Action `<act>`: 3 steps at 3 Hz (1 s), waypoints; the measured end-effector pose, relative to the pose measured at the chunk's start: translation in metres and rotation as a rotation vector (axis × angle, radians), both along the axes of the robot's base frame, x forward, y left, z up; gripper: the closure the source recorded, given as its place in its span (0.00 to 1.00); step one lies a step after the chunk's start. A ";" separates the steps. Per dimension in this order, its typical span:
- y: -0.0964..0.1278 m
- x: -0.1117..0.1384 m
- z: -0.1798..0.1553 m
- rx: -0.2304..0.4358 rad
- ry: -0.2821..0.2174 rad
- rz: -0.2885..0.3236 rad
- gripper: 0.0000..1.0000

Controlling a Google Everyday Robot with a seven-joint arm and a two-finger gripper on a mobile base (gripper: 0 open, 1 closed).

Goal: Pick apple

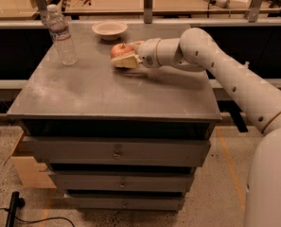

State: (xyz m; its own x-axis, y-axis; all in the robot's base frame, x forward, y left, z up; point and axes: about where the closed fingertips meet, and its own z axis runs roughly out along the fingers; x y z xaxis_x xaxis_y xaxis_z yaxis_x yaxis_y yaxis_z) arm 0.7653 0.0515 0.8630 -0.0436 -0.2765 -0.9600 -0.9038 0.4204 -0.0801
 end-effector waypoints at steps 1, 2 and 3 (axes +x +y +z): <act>0.001 -0.010 0.029 0.026 -0.030 0.031 0.87; -0.006 -0.025 0.070 0.051 -0.068 0.053 1.00; -0.006 -0.025 0.070 0.051 -0.069 0.054 1.00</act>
Offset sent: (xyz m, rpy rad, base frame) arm -0.0424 -0.0231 0.1209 0.0790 -0.1197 0.0651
